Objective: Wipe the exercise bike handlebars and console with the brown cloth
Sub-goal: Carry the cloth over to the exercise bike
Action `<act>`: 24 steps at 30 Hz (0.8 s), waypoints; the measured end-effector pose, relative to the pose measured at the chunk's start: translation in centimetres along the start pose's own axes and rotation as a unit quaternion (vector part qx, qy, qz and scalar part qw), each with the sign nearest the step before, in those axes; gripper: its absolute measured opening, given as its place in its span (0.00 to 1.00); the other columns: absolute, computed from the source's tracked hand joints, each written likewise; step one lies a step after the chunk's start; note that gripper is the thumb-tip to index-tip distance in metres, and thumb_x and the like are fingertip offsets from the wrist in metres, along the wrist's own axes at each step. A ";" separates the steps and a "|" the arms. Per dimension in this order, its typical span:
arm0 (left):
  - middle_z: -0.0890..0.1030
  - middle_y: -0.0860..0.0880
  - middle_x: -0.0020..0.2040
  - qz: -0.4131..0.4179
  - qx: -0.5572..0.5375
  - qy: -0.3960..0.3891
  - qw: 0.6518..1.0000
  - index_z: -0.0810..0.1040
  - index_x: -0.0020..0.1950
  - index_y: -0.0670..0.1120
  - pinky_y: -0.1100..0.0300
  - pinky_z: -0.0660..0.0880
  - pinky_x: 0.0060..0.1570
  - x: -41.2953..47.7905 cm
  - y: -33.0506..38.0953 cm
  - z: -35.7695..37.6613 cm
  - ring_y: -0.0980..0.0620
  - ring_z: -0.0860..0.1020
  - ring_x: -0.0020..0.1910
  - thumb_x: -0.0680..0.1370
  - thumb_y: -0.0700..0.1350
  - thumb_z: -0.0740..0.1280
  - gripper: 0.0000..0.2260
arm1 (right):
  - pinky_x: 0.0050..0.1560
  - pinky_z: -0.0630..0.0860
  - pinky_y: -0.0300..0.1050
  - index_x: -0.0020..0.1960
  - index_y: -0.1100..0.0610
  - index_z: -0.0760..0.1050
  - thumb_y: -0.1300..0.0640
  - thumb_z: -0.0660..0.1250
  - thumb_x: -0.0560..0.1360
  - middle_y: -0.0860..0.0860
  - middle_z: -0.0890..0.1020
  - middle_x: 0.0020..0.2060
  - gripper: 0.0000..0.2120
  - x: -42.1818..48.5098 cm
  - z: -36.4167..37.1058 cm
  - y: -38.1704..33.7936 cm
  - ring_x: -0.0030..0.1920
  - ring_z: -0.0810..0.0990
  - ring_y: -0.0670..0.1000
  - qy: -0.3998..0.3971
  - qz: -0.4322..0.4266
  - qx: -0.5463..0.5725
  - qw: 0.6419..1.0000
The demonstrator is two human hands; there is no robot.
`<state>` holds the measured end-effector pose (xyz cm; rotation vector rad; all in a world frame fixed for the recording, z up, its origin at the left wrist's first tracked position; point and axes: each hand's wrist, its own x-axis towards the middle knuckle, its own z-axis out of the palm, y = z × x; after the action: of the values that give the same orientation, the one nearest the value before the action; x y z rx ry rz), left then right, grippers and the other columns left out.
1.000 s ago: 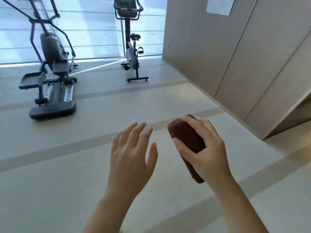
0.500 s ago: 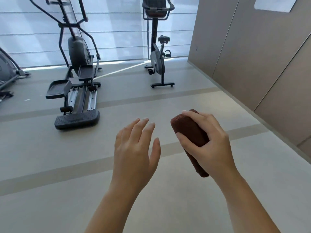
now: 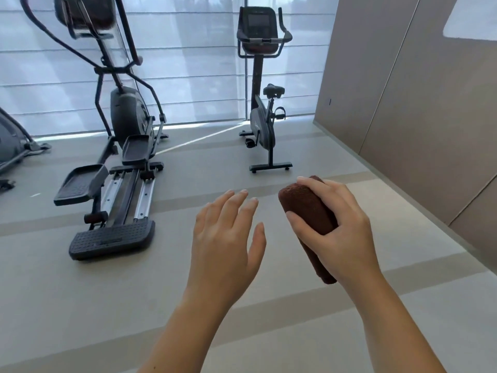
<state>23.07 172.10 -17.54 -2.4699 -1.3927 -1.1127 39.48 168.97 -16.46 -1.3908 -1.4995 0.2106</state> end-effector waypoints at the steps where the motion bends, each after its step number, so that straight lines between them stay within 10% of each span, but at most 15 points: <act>1: 0.79 0.42 0.58 0.000 0.001 0.006 1.000 0.77 0.59 0.40 0.48 0.67 0.61 2.0 -0.8 1.3 0.43 0.74 0.61 0.76 0.47 0.58 0.17 | 0.46 0.67 0.21 0.62 0.43 0.72 0.50 0.71 0.69 0.47 0.74 0.55 0.22 2.3 0.6 1.1 0.55 0.70 0.37 0.000 -0.002 0.006 1.000; 24: 0.79 0.43 0.58 -0.030 -0.002 0.027 0.999 0.76 0.59 0.41 0.47 0.67 0.60 43.0 -32.4 24.9 0.43 0.74 0.61 0.76 0.47 0.58 0.17 | 0.49 0.69 0.24 0.61 0.45 0.74 0.55 0.74 0.69 0.48 0.75 0.56 0.22 49.8 27.6 19.2 0.53 0.73 0.39 -0.022 -0.004 0.016 1.000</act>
<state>25.19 231.39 -16.71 -2.3955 -1.4608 -1.1865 41.19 229.00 -15.46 -1.3619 -1.5308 0.2609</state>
